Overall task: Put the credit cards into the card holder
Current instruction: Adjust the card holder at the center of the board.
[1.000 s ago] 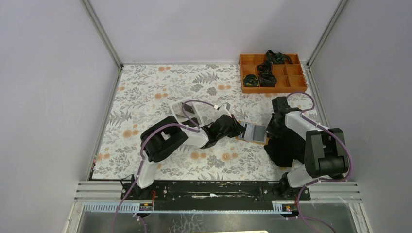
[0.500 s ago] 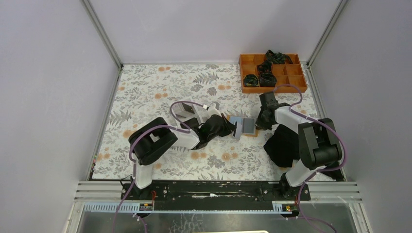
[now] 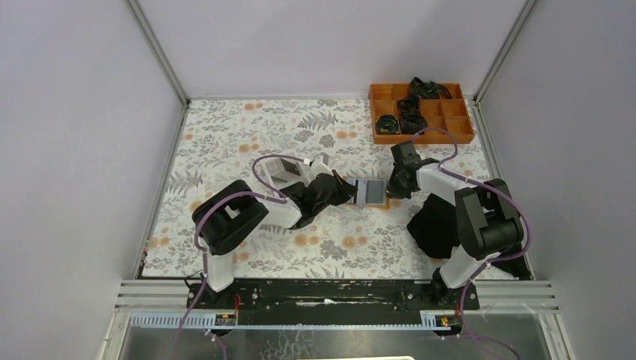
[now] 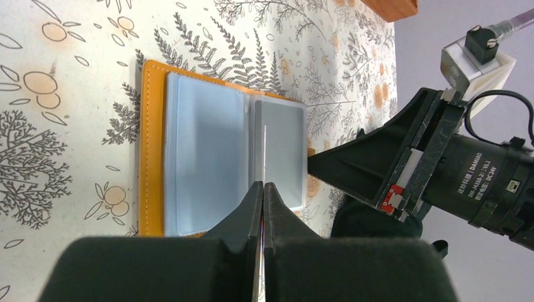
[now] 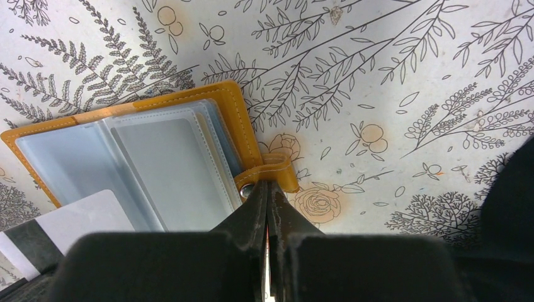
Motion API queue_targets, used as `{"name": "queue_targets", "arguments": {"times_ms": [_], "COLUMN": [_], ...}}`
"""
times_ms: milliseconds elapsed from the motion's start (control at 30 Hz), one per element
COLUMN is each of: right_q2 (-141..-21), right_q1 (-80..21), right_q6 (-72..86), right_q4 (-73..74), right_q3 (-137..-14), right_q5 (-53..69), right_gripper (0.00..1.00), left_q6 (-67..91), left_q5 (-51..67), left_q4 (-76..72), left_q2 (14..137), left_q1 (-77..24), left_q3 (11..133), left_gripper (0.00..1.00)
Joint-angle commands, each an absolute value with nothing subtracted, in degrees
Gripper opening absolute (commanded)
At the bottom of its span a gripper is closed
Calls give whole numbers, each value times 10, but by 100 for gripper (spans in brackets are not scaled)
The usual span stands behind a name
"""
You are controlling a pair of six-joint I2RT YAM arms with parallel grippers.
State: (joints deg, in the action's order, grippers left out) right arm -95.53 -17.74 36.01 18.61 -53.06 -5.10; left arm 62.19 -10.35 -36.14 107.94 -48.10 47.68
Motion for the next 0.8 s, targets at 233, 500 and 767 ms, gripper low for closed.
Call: {"name": "queue_targets", "arguments": {"times_ms": [233, 500, 767], "right_q2": [-977, -981, -990], "right_q1": [-192, -192, -192], "right_q6": [358, 353, 349], "right_q4": [229, 226, 223], "right_q3": [-491, -492, -496], "right_q5": [-48, -46, -45], "right_gripper": [0, 0, 0], "left_q6": [610, 609, 609], "left_q5": [-112, -110, -106], "left_q4": [-415, -417, -413], "left_q2": [1112, 1128, 1141], "left_q1": [-473, -472, -472], "left_q3": [504, 520, 533], "left_gripper": [0, 0, 0]}}
